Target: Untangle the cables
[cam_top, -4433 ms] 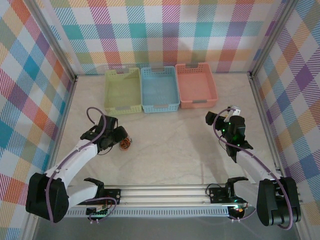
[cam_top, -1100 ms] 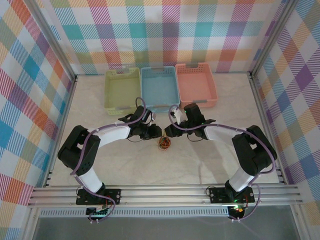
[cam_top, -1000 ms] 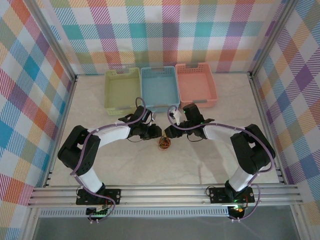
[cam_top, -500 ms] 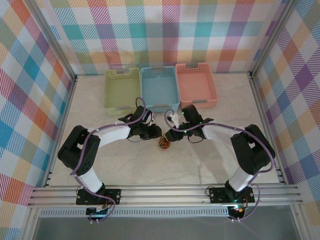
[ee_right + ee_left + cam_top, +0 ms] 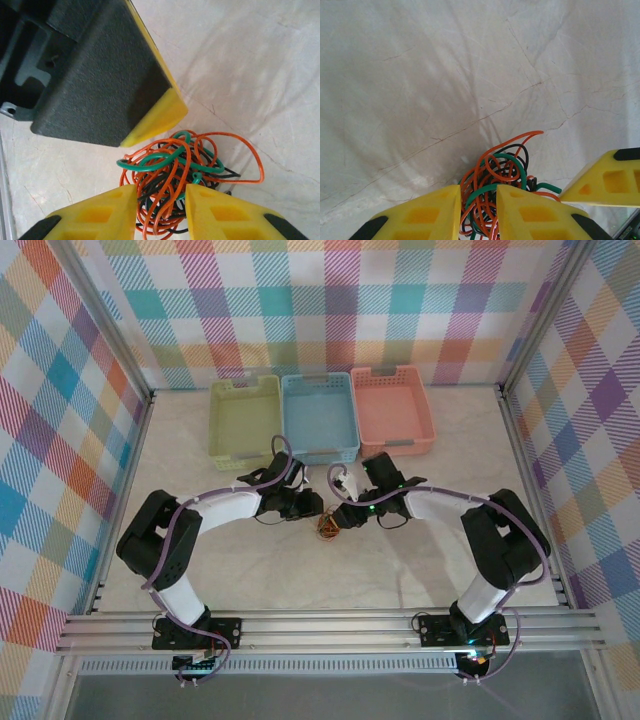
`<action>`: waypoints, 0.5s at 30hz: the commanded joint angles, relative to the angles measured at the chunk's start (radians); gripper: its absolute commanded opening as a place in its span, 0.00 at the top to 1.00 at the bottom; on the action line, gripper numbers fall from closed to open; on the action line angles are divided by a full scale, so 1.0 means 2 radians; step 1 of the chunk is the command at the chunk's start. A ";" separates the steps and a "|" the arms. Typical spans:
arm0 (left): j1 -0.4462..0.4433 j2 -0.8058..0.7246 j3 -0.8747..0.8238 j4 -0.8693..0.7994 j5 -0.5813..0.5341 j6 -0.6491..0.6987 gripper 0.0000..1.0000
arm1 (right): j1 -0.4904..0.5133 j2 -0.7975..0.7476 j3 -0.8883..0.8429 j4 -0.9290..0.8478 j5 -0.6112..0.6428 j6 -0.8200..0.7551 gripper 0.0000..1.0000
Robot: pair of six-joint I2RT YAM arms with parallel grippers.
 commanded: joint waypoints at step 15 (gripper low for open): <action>0.002 -0.012 -0.011 0.023 0.025 0.001 0.72 | 0.001 -0.073 -0.045 0.078 0.018 0.002 1.00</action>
